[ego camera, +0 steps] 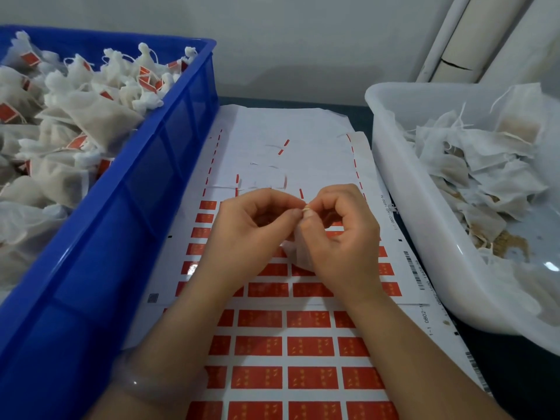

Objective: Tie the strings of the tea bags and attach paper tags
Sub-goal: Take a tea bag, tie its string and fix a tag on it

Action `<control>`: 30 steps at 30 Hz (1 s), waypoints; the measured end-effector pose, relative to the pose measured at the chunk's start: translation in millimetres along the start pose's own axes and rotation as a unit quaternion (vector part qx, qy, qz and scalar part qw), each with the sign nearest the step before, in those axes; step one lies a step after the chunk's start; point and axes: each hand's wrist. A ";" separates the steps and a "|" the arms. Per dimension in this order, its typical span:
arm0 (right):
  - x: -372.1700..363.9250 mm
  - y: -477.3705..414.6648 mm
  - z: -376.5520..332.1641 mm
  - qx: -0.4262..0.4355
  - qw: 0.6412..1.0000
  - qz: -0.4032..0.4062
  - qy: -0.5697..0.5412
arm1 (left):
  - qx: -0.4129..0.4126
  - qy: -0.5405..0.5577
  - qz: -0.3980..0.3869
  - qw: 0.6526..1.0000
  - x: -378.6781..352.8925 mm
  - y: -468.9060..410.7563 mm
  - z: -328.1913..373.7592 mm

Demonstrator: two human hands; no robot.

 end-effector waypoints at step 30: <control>1.6 -0.3 -2.1 -0.075 0.991 -0.086 -0.066 | 0.148 0.151 -0.059 0.976 20.4 -2.9 -0.7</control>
Point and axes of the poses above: each hand's wrist, its own y-axis away from the middle knuckle, its own x-axis out of the back of the hand, z = x × y, and after that the axes turned 9 degrees about -x, right-handed
